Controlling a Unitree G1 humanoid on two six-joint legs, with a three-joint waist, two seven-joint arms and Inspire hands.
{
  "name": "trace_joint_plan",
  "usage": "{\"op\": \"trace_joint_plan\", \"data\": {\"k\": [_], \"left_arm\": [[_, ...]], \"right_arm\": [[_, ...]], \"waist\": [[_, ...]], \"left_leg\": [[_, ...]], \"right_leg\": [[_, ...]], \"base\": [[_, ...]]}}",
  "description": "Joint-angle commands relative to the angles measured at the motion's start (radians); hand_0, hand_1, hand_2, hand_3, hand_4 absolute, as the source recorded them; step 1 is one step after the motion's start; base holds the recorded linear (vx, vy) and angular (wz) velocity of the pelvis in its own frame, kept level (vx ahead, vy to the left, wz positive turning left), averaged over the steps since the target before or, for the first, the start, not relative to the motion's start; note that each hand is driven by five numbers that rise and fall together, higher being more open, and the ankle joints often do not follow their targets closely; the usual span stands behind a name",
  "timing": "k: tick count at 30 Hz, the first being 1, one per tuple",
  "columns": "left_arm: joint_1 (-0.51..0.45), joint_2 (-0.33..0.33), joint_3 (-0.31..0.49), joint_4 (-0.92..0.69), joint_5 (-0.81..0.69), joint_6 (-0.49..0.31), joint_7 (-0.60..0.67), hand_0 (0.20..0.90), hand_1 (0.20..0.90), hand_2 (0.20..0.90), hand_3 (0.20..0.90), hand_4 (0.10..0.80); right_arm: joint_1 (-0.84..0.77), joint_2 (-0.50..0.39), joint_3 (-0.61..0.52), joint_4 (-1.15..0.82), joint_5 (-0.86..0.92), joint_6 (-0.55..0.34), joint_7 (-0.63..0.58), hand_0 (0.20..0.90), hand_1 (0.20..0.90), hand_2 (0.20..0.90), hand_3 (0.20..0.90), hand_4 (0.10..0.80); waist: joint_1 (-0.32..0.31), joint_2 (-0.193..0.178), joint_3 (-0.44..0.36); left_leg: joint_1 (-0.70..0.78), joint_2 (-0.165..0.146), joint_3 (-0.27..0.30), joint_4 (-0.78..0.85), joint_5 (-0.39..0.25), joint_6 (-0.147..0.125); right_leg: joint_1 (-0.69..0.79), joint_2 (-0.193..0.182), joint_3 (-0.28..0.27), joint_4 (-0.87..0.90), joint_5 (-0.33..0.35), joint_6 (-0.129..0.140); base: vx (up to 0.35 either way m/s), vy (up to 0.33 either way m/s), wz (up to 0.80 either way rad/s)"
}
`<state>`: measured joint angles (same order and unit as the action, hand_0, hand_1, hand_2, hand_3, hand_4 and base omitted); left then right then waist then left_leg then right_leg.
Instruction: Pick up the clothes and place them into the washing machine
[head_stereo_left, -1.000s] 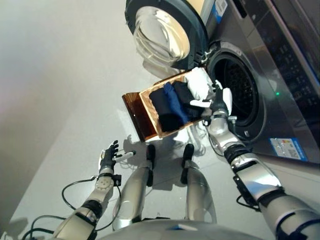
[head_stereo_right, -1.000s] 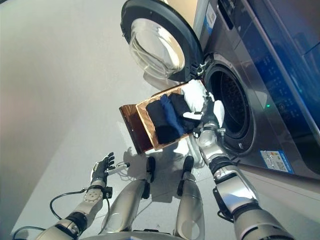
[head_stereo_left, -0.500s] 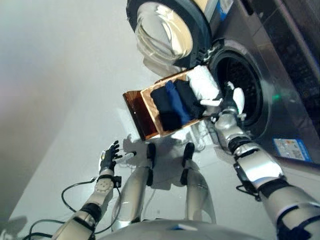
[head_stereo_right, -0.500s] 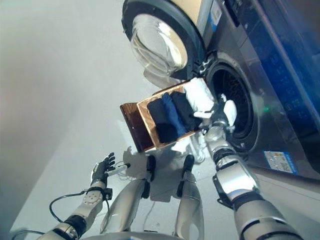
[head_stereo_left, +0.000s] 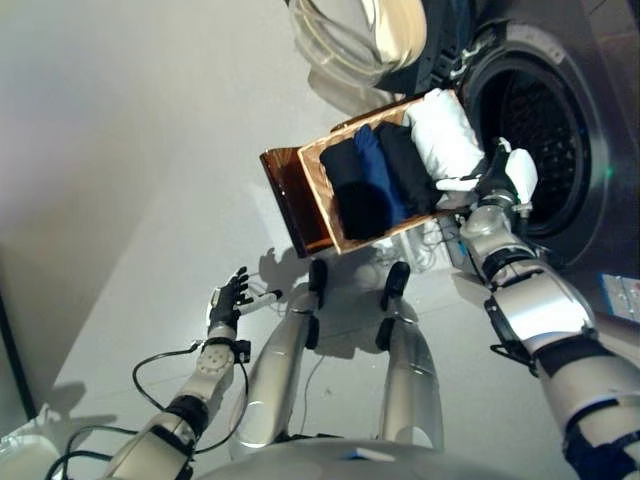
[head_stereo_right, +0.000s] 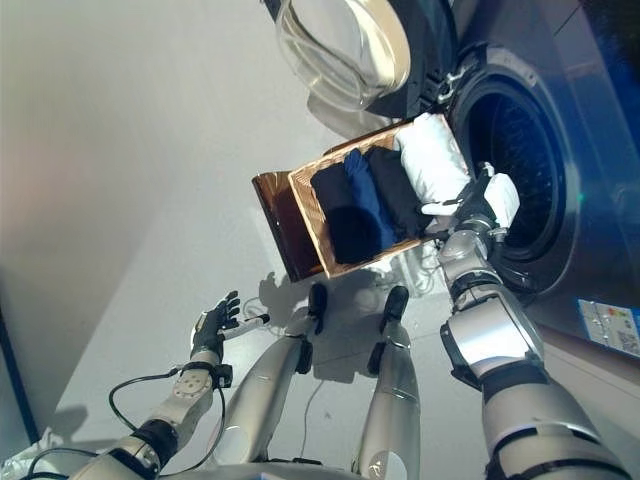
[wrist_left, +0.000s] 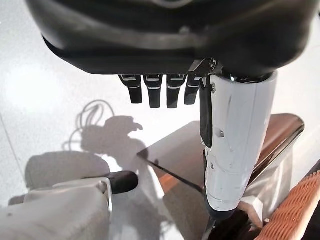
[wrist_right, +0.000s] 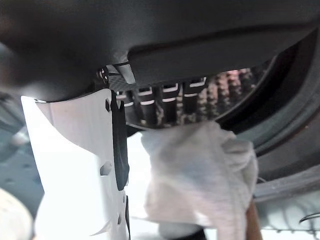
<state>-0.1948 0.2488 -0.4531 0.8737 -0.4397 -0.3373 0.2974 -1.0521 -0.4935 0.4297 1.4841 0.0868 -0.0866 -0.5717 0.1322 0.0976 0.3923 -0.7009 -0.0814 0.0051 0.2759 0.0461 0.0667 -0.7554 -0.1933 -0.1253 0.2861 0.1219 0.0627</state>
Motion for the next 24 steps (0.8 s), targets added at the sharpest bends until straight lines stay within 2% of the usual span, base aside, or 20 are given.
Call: {"op": "trace_joint_plan", "data": {"k": [1,8,11,12,13,15,24], "left_arm": [[0.003,0.053,0.039,-0.122,-0.04,-0.079,0.053,0.9,0.9,0.9,0.9,0.8],[0.013,0.092,0.081,-0.389,-0.029,-0.118,0.09,0.9,0.9,0.9,0.9,0.8],[0.028,0.105,0.111,-0.437,-0.021,-0.127,0.1,0.9,0.9,0.9,0.9,0.8],[0.03,0.105,0.112,-0.445,-0.019,-0.127,0.1,0.9,0.9,0.9,0.9,0.8],[0.032,0.104,0.112,-0.442,-0.019,-0.125,0.099,0.9,0.9,0.9,0.9,0.8],[0.044,0.106,0.115,-0.446,-0.016,-0.127,0.102,0.9,0.9,0.9,0.9,0.8],[0.074,0.101,0.091,-0.403,-0.016,-0.121,0.088,0.9,0.9,0.9,0.9,0.8]], "right_arm": [[-0.137,-0.119,0.066,-0.008,-0.018,-0.021,-0.077,0.9,0.9,0.9,0.9,0.8],[-0.186,-0.155,0.113,0.025,-0.055,0.002,-0.091,0.9,0.9,0.9,0.9,0.8],[-0.211,-0.17,0.131,0.03,-0.07,0.008,-0.085,0.9,0.9,0.9,0.9,0.8],[-0.218,-0.171,0.138,0.032,-0.078,0.012,-0.085,0.809,0.809,0.809,0.809,0.735],[-0.221,-0.174,0.139,0.038,-0.078,0.013,-0.084,0.518,0.518,0.518,0.518,0.527],[-0.231,-0.175,0.144,0.044,-0.08,0.016,-0.086,0.2,0.2,0.2,0.2,0.3],[-0.26,-0.201,0.162,0.062,-0.103,0.022,-0.083,0.2,0.2,0.2,0.2,0.3]], "waist": [[0.028,0.012,0.009],[0.044,0.036,0.016],[0.051,0.042,0.016],[0.054,0.044,0.017],[0.056,0.046,0.016],[0.061,0.05,0.012],[0.079,0.07,-0.001]], "left_leg": [[-0.051,-0.005,-0.052,0.095,-0.127,-0.073],[-0.149,-0.015,-0.052,0.161,-0.146,-0.065],[-0.165,-0.016,-0.052,0.157,-0.143,-0.065],[-0.169,-0.017,-0.053,0.155,-0.141,-0.065],[-0.171,-0.02,-0.053,0.152,-0.138,-0.065],[-0.176,-0.021,-0.057,0.146,-0.133,-0.066],[-0.174,-0.032,-0.064,0.112,-0.114,-0.068]], "right_leg": [[0.041,0.004,-0.001,0.11,-0.163,0.008],[-0.058,-0.005,0.009,0.192,-0.19,-0.001],[-0.078,-0.008,0.008,0.194,-0.191,-0.002],[-0.083,-0.009,0.007,0.193,-0.191,-0.003],[-0.086,-0.009,0.006,0.194,-0.193,-0.004],[-0.091,-0.009,0.005,0.199,-0.196,-0.005],[-0.103,-0.02,0.009,0.194,-0.19,-0.002]], "base": [[-0.026,0.009,0.13],[-0.019,0.01,0.09],[0.006,0.014,0.09],[0.0,0.0,0.0],[0.0,0.0,0.0],[0.0,0.0,0.0],[0.005,0.007,0.02]]}}
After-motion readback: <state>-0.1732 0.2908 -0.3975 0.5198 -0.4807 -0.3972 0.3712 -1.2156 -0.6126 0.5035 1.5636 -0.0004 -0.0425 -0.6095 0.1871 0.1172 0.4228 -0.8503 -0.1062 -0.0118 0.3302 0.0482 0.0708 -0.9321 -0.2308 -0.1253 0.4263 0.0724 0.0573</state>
